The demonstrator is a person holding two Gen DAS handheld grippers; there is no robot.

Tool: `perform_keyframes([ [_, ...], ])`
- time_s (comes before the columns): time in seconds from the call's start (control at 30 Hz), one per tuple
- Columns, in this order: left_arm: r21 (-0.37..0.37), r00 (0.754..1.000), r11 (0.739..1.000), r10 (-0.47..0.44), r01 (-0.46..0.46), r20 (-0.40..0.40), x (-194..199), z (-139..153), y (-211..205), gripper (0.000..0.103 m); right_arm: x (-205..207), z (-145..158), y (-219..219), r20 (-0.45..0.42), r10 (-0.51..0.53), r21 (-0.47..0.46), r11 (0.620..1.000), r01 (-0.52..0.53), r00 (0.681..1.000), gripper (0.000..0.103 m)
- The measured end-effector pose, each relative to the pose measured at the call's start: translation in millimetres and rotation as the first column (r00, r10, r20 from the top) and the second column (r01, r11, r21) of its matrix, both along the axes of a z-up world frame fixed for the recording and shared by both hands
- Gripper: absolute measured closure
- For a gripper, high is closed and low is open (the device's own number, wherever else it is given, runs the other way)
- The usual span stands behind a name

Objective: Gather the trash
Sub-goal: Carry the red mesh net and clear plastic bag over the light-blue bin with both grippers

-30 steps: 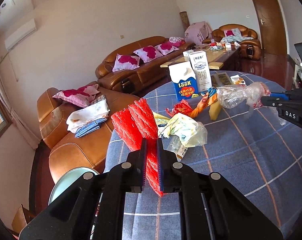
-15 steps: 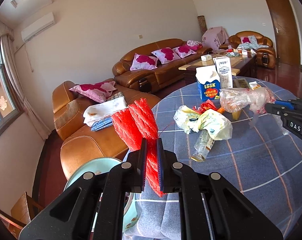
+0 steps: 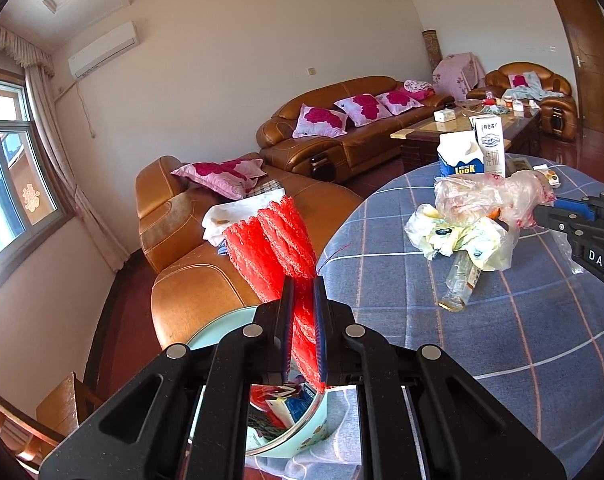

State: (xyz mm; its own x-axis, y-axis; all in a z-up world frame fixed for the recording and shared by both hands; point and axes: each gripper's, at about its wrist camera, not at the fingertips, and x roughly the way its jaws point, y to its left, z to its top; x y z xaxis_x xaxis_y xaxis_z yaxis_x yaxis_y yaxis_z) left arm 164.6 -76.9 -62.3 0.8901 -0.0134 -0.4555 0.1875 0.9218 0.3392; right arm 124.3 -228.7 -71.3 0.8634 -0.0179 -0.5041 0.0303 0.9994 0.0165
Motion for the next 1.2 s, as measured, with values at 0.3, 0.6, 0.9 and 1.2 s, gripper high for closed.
perform_keyframes([
  [0.3, 0.016, 0.999, 0.998, 0.054, -0.054, -0.001, 5, -1, 23, 0.094, 14, 1, 30, 0.010, 0.066, -0.024, 0.998, -0.066, 0.998, 0.090],
  [0.6, 0.017, 0.994, 0.994, 0.106, -0.106, -0.008, 8, -8, 44, 0.094, 29, -4, 57, 0.009, 0.130, -0.057, 0.990, -0.130, 0.991, 0.090],
  [0.9, 0.033, 0.989, 0.988, 0.151, -0.151, 0.003, 10, -9, 63, 0.094, 41, -12, 84, 0.007, 0.193, -0.088, 0.978, -0.191, 0.981, 0.090],
  [1.2, 0.029, 0.982, 0.982, 0.188, -0.188, 0.003, 14, -11, 78, 0.094, 52, -18, 103, 0.001, 0.237, -0.116, 0.965, -0.236, 0.971, 0.090],
])
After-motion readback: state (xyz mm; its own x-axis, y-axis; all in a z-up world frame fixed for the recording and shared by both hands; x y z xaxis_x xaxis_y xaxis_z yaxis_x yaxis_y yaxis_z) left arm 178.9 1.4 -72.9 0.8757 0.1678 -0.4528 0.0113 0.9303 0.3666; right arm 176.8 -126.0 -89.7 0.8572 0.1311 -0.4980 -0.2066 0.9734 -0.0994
